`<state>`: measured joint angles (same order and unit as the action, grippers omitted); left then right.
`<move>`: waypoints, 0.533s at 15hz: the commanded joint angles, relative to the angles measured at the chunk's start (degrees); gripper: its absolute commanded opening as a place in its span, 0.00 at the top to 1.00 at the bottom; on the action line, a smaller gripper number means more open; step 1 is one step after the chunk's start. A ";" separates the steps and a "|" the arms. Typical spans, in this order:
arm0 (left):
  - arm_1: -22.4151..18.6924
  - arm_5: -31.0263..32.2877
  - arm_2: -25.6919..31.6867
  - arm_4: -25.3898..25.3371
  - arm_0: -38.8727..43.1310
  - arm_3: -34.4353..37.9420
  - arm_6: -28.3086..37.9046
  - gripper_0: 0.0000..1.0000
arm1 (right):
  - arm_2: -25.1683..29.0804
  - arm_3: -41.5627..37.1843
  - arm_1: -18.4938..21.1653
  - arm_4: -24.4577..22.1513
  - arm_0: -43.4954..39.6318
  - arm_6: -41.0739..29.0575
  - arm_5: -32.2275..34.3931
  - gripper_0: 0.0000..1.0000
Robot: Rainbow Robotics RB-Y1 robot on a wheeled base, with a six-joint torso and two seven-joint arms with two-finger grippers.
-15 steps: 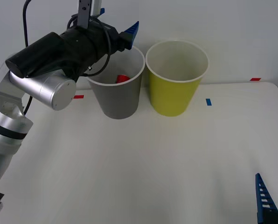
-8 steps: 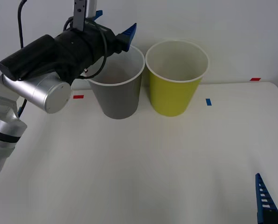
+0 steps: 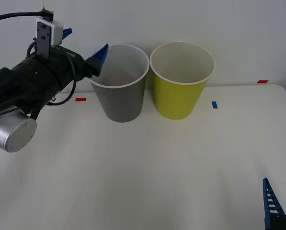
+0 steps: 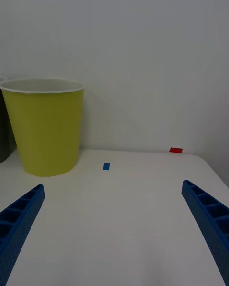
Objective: Put cans in the gray bin and PET bottles in the light green bin.
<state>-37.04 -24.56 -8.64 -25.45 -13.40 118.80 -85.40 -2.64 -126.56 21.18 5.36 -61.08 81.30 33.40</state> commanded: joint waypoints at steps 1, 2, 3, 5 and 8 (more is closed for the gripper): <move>-1.28 1.01 3.54 0.32 9.80 6.01 0.06 0.00 | 0.00 0.00 0.00 0.00 0.00 0.00 0.00 0.00; -1.72 1.09 4.33 0.32 12.17 7.33 0.15 0.00 | 0.00 0.00 0.00 0.00 0.00 0.00 0.00 0.00; -2.34 1.44 5.65 0.32 16.04 9.00 -0.11 0.00 | 0.00 0.00 0.00 0.00 0.00 0.00 0.00 0.00; -3.04 5.66 6.61 1.28 22.37 9.79 -0.03 0.00 | 0.00 0.00 0.00 0.00 0.00 0.00 0.00 0.00; -3.13 10.06 7.23 2.69 29.75 9.79 -0.03 0.00 | 0.00 0.00 0.00 0.00 0.00 0.00 0.00 0.00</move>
<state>-40.24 -15.25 -1.77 -23.15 14.64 128.50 -85.37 -2.64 -126.56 21.18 5.36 -61.08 81.30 33.40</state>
